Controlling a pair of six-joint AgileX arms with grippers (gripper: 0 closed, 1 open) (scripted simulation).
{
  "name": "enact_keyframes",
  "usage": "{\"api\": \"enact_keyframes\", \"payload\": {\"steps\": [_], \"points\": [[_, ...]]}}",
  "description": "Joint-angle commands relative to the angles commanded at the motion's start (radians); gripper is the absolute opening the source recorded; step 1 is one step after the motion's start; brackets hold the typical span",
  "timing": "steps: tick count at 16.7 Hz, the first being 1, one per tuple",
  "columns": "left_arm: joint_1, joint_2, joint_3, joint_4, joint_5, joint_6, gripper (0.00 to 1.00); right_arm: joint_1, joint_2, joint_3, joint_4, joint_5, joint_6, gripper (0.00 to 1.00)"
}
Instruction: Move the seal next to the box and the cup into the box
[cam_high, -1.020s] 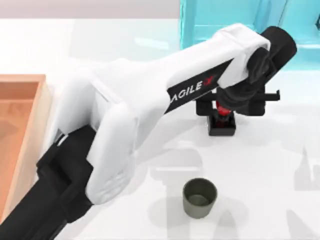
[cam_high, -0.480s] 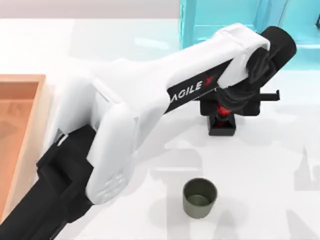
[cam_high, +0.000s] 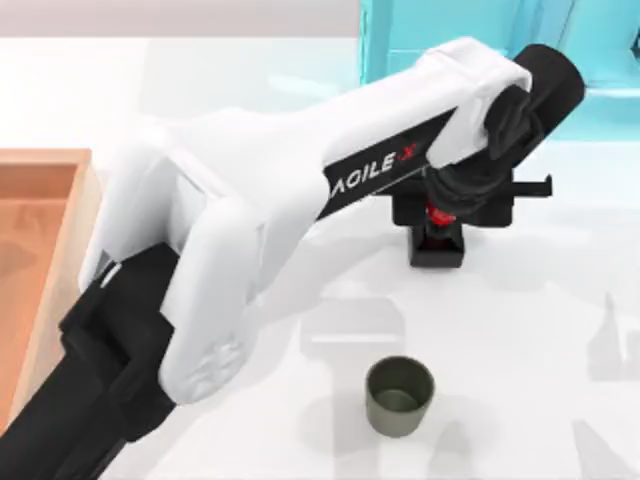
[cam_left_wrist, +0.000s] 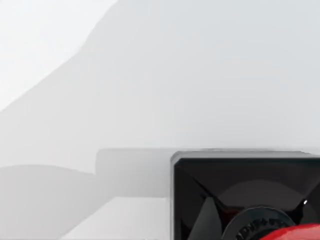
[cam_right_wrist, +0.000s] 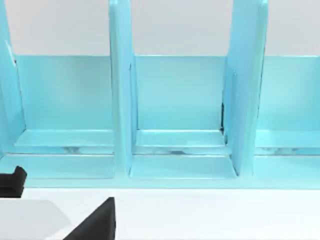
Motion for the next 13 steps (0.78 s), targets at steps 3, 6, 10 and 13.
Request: {"api": "enact_keyframes", "payload": {"steps": [3,6,10,13], "points": [[0.043,-0.12,-0.098,-0.008,0.012,0.039,0.0,0.0,0.0,0.0,0.0,0.0,0.0,1.0],[0.092,-0.266,-0.213,-0.022,0.024,0.088,0.0,0.0,0.0,0.0,0.0,0.0,0.0,1.0],[0.131,-0.37,-0.302,-0.032,0.033,0.127,0.0,0.0,0.0,0.0,0.0,0.0,0.0,1.0],[0.132,-0.371,-0.303,-0.032,0.033,0.128,0.0,0.0,0.0,0.0,0.0,0.0,0.0,1.0]]}}
